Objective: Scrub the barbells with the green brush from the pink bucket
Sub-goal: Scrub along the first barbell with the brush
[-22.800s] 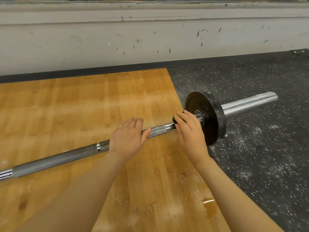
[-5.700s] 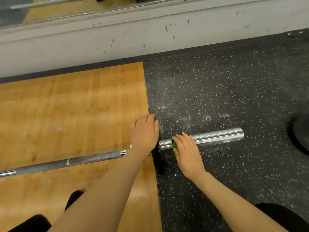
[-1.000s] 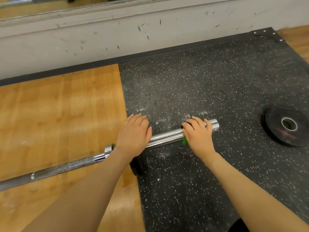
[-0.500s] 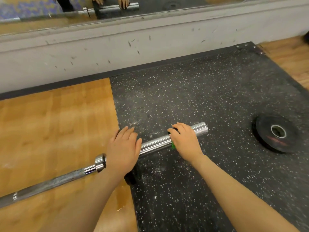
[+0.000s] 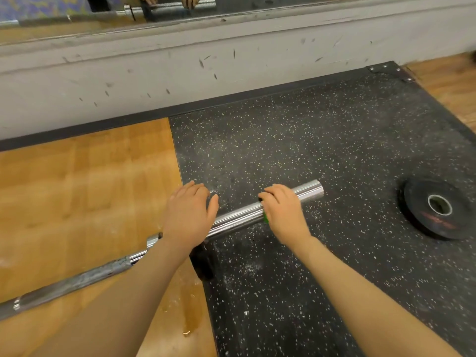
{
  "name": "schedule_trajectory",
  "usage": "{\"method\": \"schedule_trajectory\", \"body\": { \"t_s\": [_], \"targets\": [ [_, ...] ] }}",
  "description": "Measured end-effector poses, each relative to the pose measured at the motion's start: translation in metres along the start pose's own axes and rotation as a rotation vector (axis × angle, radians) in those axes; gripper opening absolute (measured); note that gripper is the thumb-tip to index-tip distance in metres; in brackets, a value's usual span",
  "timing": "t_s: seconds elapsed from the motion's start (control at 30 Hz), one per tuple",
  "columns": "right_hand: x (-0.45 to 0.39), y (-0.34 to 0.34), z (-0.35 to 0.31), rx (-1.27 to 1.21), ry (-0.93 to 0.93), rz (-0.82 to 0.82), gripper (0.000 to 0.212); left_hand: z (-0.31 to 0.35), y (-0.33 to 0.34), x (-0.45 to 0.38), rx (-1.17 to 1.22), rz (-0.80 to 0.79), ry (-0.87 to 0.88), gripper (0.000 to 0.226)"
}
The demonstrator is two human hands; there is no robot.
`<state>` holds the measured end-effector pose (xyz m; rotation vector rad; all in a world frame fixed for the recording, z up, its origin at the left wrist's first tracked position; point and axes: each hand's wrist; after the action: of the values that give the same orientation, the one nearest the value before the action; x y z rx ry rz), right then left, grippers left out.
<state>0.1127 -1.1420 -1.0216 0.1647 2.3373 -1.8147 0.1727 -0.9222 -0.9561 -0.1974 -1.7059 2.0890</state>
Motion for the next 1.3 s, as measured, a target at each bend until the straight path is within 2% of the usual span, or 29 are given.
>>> {"method": "schedule_trajectory", "body": {
  "t_s": [0.1, 0.2, 0.37, 0.47, 0.53, 0.63, 0.8, 0.93, 1.13, 1.3],
  "targets": [
    [-0.003, 0.010, -0.020, -0.030, -0.066, -0.006, 0.025, -0.003, -0.004, -0.008, 0.002, -0.016, -0.005, 0.044],
    [-0.010, 0.005, -0.005, 0.028, -0.112, 0.004, 0.018, -0.007, -0.007, -0.016, 0.013, -0.024, -0.020, 0.044],
    [-0.016, -0.006, 0.048, 0.024, 0.142, 0.079, 0.030, -0.012, -0.011, -0.027, 0.034, 0.027, -0.013, 0.042],
    [-0.023, 0.001, 0.055, -0.005, 0.156, 0.115, 0.035, -0.014, -0.014, -0.034, -0.002, 0.036, 0.003, 0.042],
    [-0.027, 0.003, 0.046, -0.015, 0.134, 0.148, 0.031, -0.015, -0.016, -0.039, -0.025, 0.042, 0.007, 0.041],
    [-0.028, 0.008, 0.022, -0.006, 0.057, 0.115, 0.013, -0.015, -0.019, -0.039, -0.042, 0.069, 0.002, 0.041],
    [-0.024, 0.025, -0.022, -0.050, -0.018, 0.071, 0.022, 0.002, -0.010, -0.009, -0.011, 0.093, 0.011, 0.045],
    [-0.020, 0.031, -0.034, -0.043, -0.020, 0.091, 0.022, 0.007, 0.006, 0.013, -0.117, 0.101, 0.081, 0.050],
    [-0.011, 0.032, -0.038, -0.047, -0.047, 0.052, 0.033, 0.001, 0.007, 0.006, -0.127, 0.122, 0.144, 0.045],
    [-0.020, 0.042, -0.050, -0.103, -0.103, 0.013, 0.029, -0.007, 0.002, -0.012, -0.089, 0.154, 0.138, 0.046]
  ]
}}
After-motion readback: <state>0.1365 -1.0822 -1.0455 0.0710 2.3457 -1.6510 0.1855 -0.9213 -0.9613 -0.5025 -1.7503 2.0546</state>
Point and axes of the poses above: each hand's wrist, its own x-axis away from the middle knuckle, its own y-axis out of the palm, z = x × y, and after that the axes turned 7 degrees about -z, right-handed
